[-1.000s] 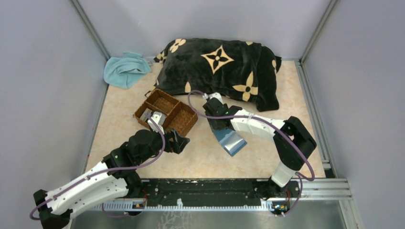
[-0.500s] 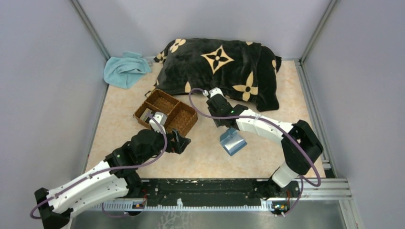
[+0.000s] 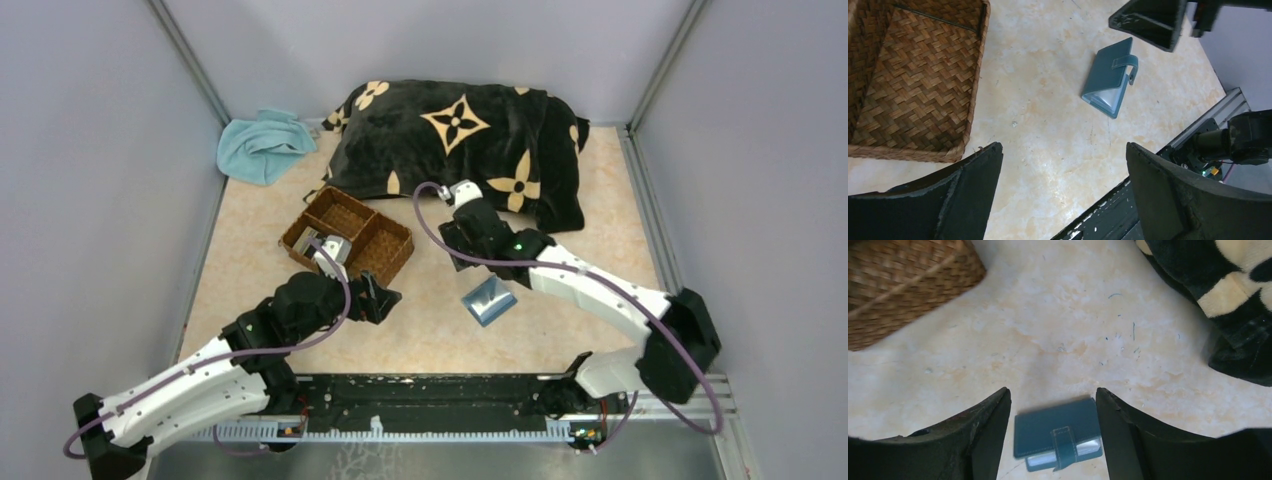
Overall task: Take the credit cards out of the card holder
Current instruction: Open the card holder at the center of the board.
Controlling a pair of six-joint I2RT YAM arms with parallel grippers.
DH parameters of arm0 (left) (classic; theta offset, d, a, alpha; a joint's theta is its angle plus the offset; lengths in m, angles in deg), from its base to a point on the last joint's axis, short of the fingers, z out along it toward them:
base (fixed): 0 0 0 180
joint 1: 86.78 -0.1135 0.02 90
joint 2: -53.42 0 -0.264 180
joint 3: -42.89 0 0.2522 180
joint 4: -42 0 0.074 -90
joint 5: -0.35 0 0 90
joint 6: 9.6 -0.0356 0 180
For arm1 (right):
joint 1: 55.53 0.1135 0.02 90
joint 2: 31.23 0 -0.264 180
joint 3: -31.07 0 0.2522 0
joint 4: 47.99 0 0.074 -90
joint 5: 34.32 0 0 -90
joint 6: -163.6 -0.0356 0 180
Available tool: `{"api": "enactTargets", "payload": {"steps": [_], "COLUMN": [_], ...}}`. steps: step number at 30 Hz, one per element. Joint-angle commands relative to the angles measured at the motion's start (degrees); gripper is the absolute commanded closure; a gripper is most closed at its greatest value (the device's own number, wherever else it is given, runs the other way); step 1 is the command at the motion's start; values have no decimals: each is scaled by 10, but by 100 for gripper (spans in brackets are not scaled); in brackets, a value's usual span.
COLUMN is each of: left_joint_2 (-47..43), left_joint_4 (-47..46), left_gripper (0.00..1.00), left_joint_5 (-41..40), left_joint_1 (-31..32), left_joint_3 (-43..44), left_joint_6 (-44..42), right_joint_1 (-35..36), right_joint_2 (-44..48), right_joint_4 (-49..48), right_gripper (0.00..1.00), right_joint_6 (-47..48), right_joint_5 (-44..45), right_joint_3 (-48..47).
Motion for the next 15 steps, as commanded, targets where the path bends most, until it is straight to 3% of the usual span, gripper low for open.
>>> {"api": "enactTargets", "payload": {"steps": [1, 4, 7, 8, 15], "left_joint_2": [13, 37, 70, 80, 86], "left_joint_4": [-49, -93, -125, -127, -115], "left_gripper": [6, 42, 89, 98, 99], "left_joint_5": [31, 60, 86, 88, 62], "left_joint_1": [1, 2, 3, 2, 2], "left_joint_3": [-14, -25, -26, -23, -12], "left_joint_6": [-1, -4, -7, -6, -8], "right_joint_1": [20, 32, 61, 80, 160], "right_joint_2": [107, 140, 145, 142, 91], "right_joint_4": [32, 64, 81, 85, 107], "right_gripper": [36, 37, 37, 36, 29], "right_joint_6": [-36, -64, -76, -80, -73], "right_joint_5": [-36, -39, -25, -17, 32], "right_joint_3": [22, 53, 82, 86, 63]}}
